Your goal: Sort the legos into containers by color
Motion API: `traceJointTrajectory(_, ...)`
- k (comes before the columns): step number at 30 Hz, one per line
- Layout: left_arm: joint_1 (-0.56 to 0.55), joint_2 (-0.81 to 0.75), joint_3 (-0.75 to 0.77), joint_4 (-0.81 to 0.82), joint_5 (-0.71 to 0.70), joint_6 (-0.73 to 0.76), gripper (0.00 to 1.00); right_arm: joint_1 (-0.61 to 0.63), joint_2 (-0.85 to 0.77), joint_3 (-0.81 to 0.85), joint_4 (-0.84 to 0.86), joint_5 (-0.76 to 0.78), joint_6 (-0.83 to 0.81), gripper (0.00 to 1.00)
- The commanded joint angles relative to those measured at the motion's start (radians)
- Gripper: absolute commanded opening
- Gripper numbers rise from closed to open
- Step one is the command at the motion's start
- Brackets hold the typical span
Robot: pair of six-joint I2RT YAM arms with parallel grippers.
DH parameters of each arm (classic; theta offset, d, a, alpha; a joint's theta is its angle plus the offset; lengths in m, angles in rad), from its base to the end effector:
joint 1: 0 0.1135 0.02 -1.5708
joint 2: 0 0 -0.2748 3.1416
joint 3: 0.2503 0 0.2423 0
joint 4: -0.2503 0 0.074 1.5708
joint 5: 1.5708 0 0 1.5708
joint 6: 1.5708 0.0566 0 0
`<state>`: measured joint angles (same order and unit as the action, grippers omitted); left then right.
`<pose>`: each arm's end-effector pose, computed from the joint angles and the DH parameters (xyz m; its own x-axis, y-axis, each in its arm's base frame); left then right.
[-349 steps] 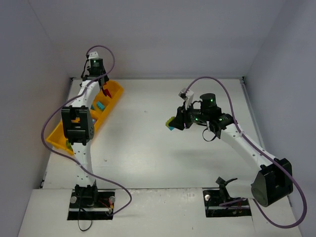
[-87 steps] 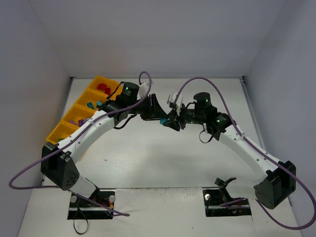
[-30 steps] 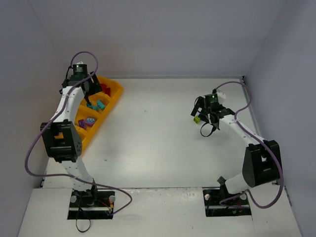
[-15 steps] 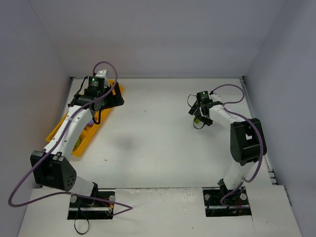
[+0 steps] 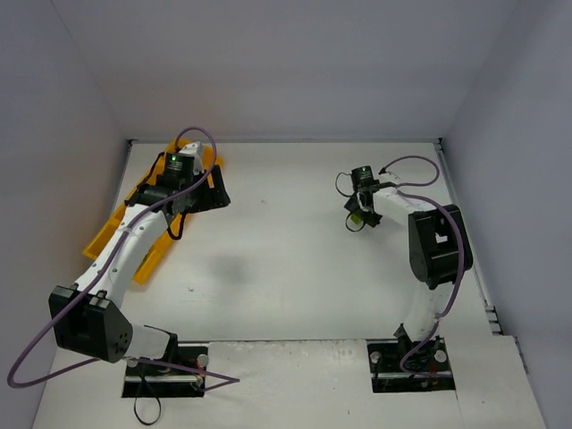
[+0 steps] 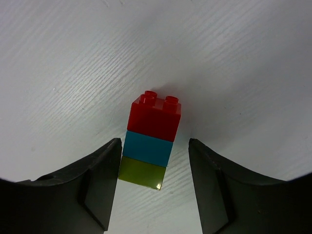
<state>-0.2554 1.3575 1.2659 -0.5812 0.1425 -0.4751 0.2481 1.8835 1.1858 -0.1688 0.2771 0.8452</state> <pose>0.2909 -0.0843 0.3393 -0.6997 -0.2853 -0.6550 0.0421 0.8987 -0.4364 0.3975 0.0847 0.1723 -0.5384 0.6059 -0.5856 0.5099 0.7876 0.3461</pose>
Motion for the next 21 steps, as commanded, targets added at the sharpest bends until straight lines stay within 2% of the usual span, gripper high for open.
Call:
traceJointTrajectory(1,-0.008,-0.04,0.01,0.021,0.014,-0.008,0.72,-0.004,0.017,0.046,-0.008,0.047,-0.001,0.53)
traceJointTrajectory(5,-0.01,-0.041,0.016,0.021,0.017,-0.003,0.72,0.003,0.012,0.029,0.003,0.063,-0.041,0.38)
traceJointTrajectory(6,-0.01,-0.043,0.018,0.021,0.022,-0.002,0.72,0.003,0.008,0.025,0.009,0.062,-0.055,0.28)
traceJointTrajectory(8,-0.011,-0.041,0.021,0.024,0.034,0.004,0.72,0.003,-0.007,0.008,0.044,0.045,-0.127,0.17)
traceJointTrajectory(9,-0.012,-0.043,0.024,0.03,0.051,0.009,0.72,0.005,-0.018,0.0,0.063,0.031,-0.164,0.07)
traceJointTrajectory(11,-0.013,-0.046,0.03,0.04,0.074,0.015,0.72,0.022,-0.061,-0.027,0.133,-0.01,-0.24,0.0)
traceJointTrajectory(16,-0.018,-0.041,0.05,0.076,0.196,0.02,0.72,0.124,-0.202,-0.097,0.306,-0.13,-0.567,0.0)
traceJointTrajectory(19,-0.019,-0.034,0.064,0.102,0.283,-0.011,0.72,0.206,-0.306,-0.141,0.385,-0.264,-0.722,0.0)
traceJointTrajectory(20,-0.021,-0.032,0.069,0.122,0.305,-0.022,0.72,0.218,-0.357,-0.165,0.406,-0.395,-0.753,0.0)
traceJointTrajectory(21,-0.021,-0.029,0.073,0.136,0.328,-0.043,0.72,0.22,-0.382,-0.176,0.423,-0.456,-0.776,0.0)
